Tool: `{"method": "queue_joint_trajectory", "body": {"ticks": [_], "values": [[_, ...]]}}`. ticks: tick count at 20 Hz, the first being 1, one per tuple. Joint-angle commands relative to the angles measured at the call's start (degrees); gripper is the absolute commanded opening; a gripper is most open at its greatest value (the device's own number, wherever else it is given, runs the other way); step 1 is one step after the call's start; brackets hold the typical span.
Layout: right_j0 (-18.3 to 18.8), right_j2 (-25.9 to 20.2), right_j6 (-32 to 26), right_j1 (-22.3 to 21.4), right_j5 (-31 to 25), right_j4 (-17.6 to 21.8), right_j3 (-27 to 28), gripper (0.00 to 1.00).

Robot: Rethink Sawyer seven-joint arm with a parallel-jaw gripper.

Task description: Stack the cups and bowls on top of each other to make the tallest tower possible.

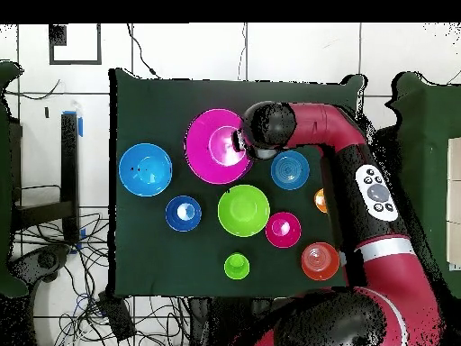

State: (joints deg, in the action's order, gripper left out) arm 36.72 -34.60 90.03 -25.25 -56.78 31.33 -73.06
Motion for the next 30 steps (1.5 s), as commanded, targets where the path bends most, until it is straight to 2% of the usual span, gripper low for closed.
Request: {"method": "queue_joint_trajectory", "body": {"ticks": [1, 7, 15, 21, 26, 29, 30], "values": [[0.54, 0.36, -10.17, -1.81, 1.50, 3.26, -10.27, 0.00], [1.09, 0.31, -6.61, 0.18, 6.48, 3.85, -13.29, 0.00], [0.71, 0.46, -4.68, 5.84, 14.31, 5.58, -11.93, 0.00], [0.05, 1.57, -3.56, 5.21, 16.77, 5.50, -13.05, 0.00], [0.06, -0.60, -8.00, 7.28, 19.15, 6.11, -9.64, 0.00], [0.80, -4.50, -15.29, 7.49, 16.61, 5.40, -8.48, 0.00], [0.90, -5.10, -16.00, 7.04, 16.30, 5.35, -8.82, 0.00]]}}
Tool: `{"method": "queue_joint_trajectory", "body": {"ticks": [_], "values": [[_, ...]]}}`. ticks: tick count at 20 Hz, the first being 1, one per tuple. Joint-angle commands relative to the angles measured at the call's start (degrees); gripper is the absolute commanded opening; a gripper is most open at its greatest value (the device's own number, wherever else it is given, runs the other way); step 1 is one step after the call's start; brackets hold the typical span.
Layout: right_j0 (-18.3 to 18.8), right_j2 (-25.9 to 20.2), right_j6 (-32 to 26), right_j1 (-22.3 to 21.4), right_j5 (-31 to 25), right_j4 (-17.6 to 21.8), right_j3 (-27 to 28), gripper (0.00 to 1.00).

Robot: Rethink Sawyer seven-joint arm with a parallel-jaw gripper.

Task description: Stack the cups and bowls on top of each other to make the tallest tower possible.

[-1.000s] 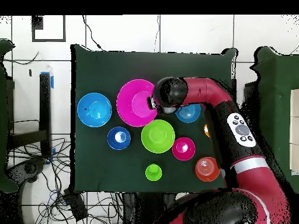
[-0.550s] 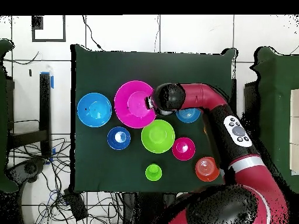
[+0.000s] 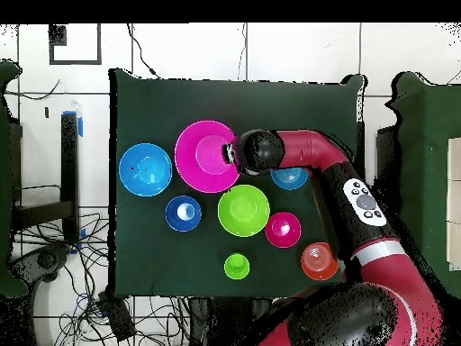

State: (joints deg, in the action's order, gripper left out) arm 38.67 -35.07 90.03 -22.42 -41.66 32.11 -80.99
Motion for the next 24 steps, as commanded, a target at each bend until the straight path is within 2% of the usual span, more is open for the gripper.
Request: {"method": "queue_joint_trajectory", "body": {"ticks": [1, 5, 9, 10, 16, 24], "values": [[-0.97, -5.06, -16.43, 3.76, 0.77, 4.49, -1.30, 0.00], [-1.11, -6.66, -18.24, 2.10, -0.69, 4.68, -2.47, 0.00], [-2.15, -5.27, -14.81, 1.48, -1.46, 4.88, -2.58, 0.00], [-2.38, -4.67, -13.63, 1.08, -1.38, 5.18, -2.80, 1.00], [-3.73, -1.81, -8.26, -0.78, -1.90, 4.88, -3.40, 1.00], [-3.10, -1.81, -9.19, -1.89, -3.41, 4.33, -3.60, 1.00]]}}
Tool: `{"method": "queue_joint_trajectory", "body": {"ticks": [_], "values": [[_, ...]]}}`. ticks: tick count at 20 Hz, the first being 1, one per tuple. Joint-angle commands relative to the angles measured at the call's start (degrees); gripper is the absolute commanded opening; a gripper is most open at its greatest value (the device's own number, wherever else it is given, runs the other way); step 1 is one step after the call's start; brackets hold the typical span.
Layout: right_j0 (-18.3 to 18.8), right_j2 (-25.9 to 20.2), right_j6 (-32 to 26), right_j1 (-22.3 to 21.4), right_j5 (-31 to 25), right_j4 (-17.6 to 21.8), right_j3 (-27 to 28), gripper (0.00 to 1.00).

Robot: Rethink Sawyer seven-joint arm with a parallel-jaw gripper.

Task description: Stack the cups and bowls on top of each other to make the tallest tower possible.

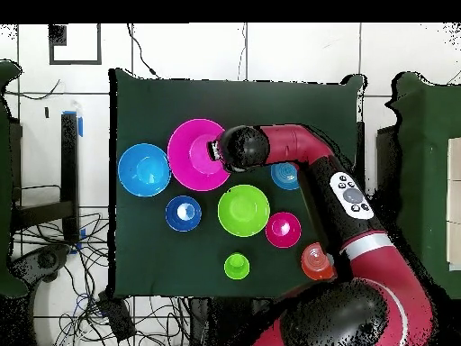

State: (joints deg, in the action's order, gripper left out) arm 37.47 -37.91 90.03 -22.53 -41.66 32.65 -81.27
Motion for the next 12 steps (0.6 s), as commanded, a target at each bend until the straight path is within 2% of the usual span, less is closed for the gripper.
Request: {"method": "queue_joint_trajectory", "body": {"ticks": [1, 4, 7, 9, 12], "values": [[-1.88, 1.02, -9.24, -2.10, -3.69, 3.72, -3.40, 1.00], [-1.85, 1.03, -9.60, -5.34, -6.62, 2.77, -4.09, 1.00], [-1.92, 0.55, -11.32, -11.71, -12.29, 1.15, -4.49, 1.00], [-2.07, 0.20, -12.48, -14.42, -14.87, 0.85, -3.94, 1.00], [-2.24, -0.11, -13.23, -16.41, -17.61, 0.86, -3.07, 1.00]]}}
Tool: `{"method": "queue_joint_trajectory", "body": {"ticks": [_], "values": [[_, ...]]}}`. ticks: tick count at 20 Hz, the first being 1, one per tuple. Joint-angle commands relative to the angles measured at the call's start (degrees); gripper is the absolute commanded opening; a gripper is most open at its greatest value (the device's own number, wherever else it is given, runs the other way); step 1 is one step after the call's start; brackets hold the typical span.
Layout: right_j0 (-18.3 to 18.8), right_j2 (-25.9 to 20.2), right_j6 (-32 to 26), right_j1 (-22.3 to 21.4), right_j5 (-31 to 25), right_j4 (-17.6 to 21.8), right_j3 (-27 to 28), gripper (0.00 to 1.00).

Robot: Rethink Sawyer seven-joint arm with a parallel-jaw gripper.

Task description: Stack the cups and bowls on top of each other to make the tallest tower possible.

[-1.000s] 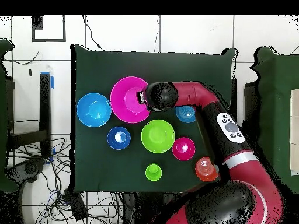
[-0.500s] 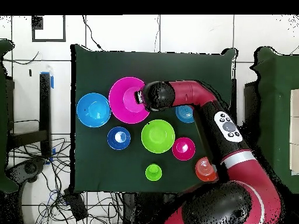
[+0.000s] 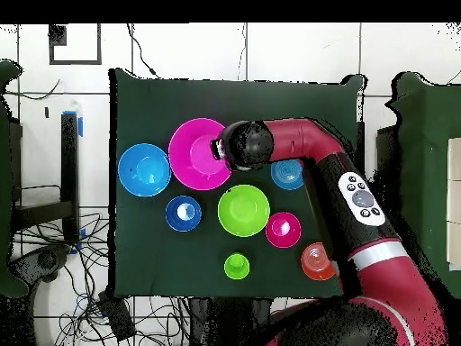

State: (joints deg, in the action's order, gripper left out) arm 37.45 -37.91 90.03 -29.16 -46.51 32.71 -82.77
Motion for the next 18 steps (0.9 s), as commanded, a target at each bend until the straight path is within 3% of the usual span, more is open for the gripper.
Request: {"method": "queue_joint_trajectory", "body": {"ticks": [1, 7, 12, 18], "values": [[-2.19, -0.26, -13.31, -10.17, -13.42, 0.88, -1.38, 1.00], [-2.37, -0.81, -13.36, -13.31, -17.58, 1.20, -0.20, 1.00], [-2.14, -0.50, -7.54, -13.70, -13.12, 0.67, -5.11, 1.00], [-2.10, 0.46, -0.89, -13.19, -8.78, -1.58, -7.28, 1.00]]}}
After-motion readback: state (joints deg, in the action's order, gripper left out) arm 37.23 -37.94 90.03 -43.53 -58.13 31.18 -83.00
